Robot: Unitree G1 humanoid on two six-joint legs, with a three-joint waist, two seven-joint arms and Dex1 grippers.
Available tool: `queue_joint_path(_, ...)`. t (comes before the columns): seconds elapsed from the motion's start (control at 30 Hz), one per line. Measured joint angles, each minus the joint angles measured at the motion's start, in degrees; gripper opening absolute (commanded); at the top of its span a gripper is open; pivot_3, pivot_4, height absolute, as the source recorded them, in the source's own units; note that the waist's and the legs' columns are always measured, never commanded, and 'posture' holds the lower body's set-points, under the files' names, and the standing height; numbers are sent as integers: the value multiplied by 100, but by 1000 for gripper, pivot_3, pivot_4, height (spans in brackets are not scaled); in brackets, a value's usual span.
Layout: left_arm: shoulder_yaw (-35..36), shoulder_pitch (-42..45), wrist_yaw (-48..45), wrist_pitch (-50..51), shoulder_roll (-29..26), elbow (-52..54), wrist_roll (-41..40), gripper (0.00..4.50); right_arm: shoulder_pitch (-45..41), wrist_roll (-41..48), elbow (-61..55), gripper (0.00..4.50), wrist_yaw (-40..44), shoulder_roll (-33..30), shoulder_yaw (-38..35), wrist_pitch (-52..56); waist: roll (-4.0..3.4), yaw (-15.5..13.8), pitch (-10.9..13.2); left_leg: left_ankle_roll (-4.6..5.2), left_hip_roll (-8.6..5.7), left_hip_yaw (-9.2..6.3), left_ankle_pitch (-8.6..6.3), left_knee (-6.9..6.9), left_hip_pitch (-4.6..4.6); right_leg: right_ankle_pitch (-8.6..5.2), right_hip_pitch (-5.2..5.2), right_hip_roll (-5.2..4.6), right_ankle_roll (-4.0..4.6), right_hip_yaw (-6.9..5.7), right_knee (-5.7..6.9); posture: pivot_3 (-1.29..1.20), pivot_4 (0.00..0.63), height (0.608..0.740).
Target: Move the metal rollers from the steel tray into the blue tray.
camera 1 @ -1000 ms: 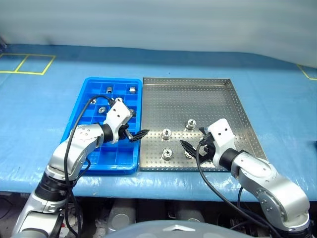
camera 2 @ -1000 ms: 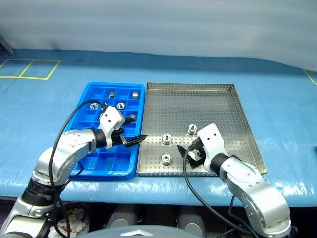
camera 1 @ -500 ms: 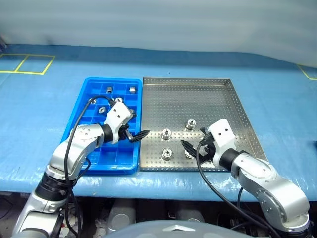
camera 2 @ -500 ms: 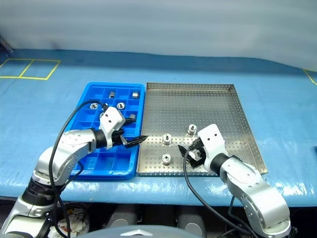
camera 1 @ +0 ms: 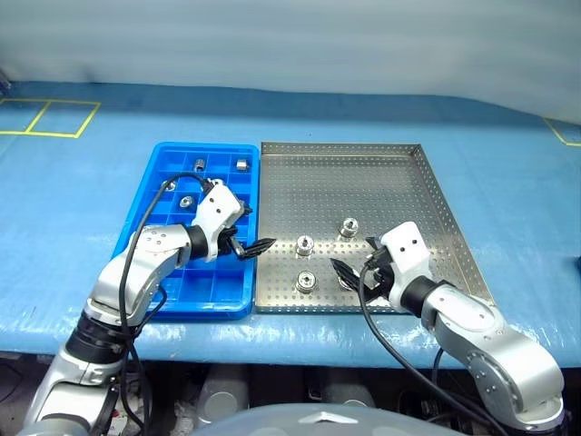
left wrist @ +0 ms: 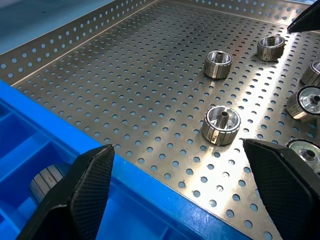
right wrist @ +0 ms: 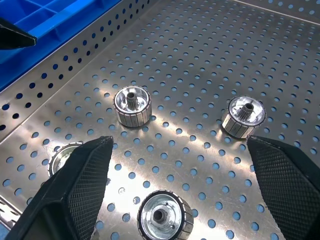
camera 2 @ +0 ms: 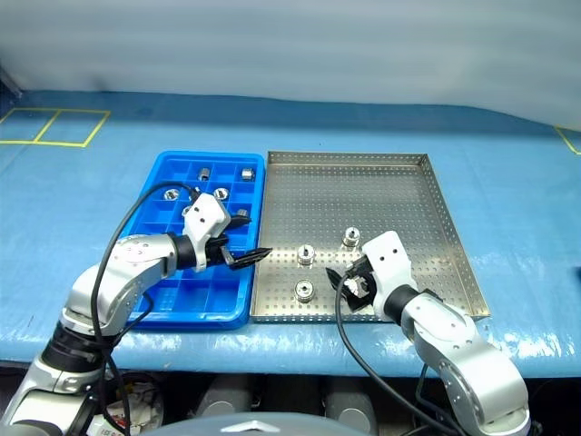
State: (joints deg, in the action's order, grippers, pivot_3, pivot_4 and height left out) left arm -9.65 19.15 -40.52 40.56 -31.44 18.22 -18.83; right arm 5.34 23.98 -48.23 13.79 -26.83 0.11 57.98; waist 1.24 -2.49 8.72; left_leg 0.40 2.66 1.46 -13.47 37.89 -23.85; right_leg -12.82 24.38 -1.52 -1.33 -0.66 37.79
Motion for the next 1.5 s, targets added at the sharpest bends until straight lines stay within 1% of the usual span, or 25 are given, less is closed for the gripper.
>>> queue_joint_path(0.1, -7, 235, -79, 15, 236, -10, -159, 4465, -3, -13, -6, 4500, -5, 24, 54, -8, 1, -5, 0, 0, -1, 0, 0, 3, -2, 1, -1, 0, -1, -1, -1, 115, 150, 740)
queue_joint_path(0.2, -123, 611, -94, 9, 320, -158, -121, 4465, 8, -20, -16, 4500, -22, 51, 61, -15, 1, 0, 0, 0, -1, 0, 0, 4, 1, 1, -3, 1, -1, 0, 1, 116, 150, 740)
queue_joint_path(0.5, -1187, 1816, -378, 21, 969, -1407, 317, 4465, 25, -77, -48, 4500, -244, 398, 133, -39, 2, 22, 0, 1, -4, 13, 0, 5, -2, 3, -3, 2, -4, 0, -1, 94, 150, 740)
queue_joint_path(0.63, -1627, 2046, -587, -142, 1178, -2080, 653, 4465, 66, -108, -51, 4500, -314, 474, 186, -45, 1, 57, -1, 1, -3, 16, 0, 4, -2, 2, -1, 5, -4, 1, 1, 69, 150, 740)
queue_joint_path(0.73, -1830, 2114, -703, -311, 1317, -2562, 890, 4465, 112, -133, -56, 4500, -385, 520, 208, -50, 1, 77, 0, 1, -2, 16, 0, 5, -3, 2, 0, 5, -4, 1, 2, 56, 150, 740)
queue_joint_path(0.9, -2178, 2191, -873, -618, 1322, -2913, 1356, 4465, 229, -149, -131, 4500, -438, 577, 233, -50, 1, 90, 0, 1, -3, 17, 0, 5, -4, 2, 2, 4, -4, 3, 2, 51, 150, 740)
queue_joint_path(1.03, -2321, 2204, -993, -752, 1304, -3037, 1634, 4465, 248, -168, -176, 4500, -485, 613, 233, -50, 1, 99, -1, 1, -2, 17, 0, 6, -4, 2, 2, 4, -3, 3, 3, 49, 150, 740)
queue_joint_path(1.13, -2395, 2209, -1058, -824, 1273, -3176, 1855, 3902, 257, -189, -176, 4500, -501, 629, 233, -50, 1, 105, -1, 1, -2, 17, 0, 6, -5, 2, 2, 4, -3, 2, 3, 49, 150, 740)
queue_joint_path(1.23, -2395, 2209, -1116, -842, 1279, -3177, 1917, 2962, 255, -199, -176, 4500, -501, 643, 234, -50, 1, 101, -1, 2, -2, 17, -1, 6, -7, 2, 2, 4, -3, 2, 2, 49, 150, 740)
queue_joint_path(1.27, -2399, 2209, -1144, -848, 1279, -3178, 1992, 2584, 255, -204, -176, 4500, -500, 653, 234, -50, 1, 104, -1, 2, -2, 17, -1, 6, -6, 2, 2, 4, -4, 3, 2, 49, 150, 740)
queue_joint_path(1.37, -2397, 2194, -1192, -858, 1289, -3182, 2058, 1680, 255, -213, -176, 4500, -497, 657, 233, -52, 1, 106, -1, 2, -2, 16, -1, 7, -5, 2, 2, 4, -3, 2, 3, 49, 150, 740)
queue_joint_path(1.5, -2162, 2079, -1179, -830, 1445, -3173, 1949, 1691, 247, -217, -176, 4500, -495, 659, 234, -56, 1, 109, -1, 2, -2, 16, 0, 8, -7, 3, 3, 4, -4, 3, 3, 49, 150, 740)
